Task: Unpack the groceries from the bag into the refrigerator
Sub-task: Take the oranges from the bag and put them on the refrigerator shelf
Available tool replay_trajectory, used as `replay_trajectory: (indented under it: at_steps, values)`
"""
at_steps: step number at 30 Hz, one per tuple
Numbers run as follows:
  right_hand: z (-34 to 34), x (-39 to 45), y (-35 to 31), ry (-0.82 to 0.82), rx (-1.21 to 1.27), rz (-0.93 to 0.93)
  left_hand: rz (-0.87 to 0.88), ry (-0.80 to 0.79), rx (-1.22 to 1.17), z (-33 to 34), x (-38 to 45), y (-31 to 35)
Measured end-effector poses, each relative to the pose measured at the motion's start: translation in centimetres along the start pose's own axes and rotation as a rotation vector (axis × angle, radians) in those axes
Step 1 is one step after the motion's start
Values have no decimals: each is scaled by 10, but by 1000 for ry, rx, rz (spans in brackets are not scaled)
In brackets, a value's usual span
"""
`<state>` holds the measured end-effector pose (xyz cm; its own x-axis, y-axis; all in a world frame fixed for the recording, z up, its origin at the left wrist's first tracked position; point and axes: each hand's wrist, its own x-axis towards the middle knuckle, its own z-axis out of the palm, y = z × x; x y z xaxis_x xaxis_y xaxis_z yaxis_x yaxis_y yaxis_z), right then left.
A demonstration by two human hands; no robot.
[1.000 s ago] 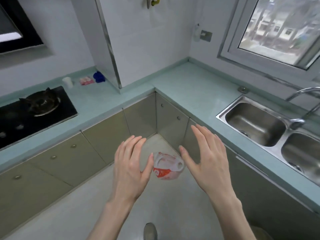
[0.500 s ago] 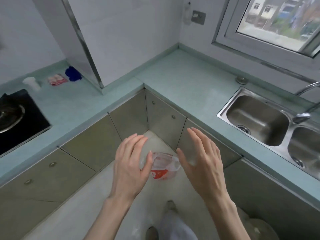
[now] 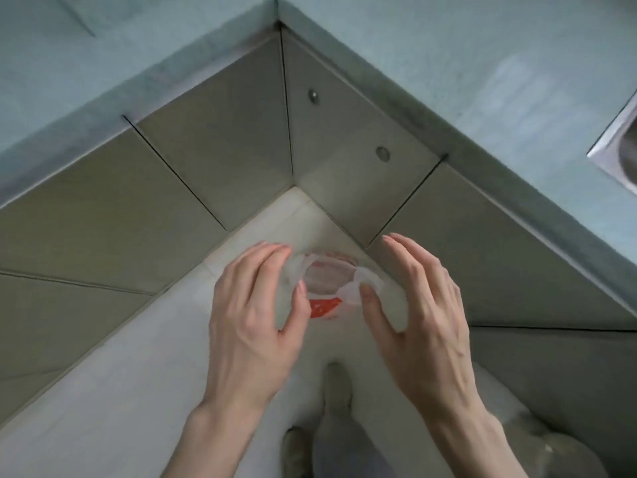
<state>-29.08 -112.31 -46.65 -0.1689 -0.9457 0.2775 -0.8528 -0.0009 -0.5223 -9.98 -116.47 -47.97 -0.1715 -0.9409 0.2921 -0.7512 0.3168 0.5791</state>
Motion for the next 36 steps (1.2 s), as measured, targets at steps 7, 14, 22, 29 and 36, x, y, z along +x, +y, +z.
replay_trajectory:
  at_steps: [7,14,22,29,36]
  values:
    - [136,-14,101,-111,-19,45,-49,-79,3,144,-20,-98]
    - [236,-39,175,-166,-23,43,-67,-102,-43,260,-48,-166]
    - [344,-68,255,-194,-42,-44,-65,-152,-73,371,-74,-234]
    - [443,-79,312,-132,-5,6,44,-167,47,467,-66,-290]
    - [500,-81,354,-161,-87,-21,99,-290,73,514,-84,-336]
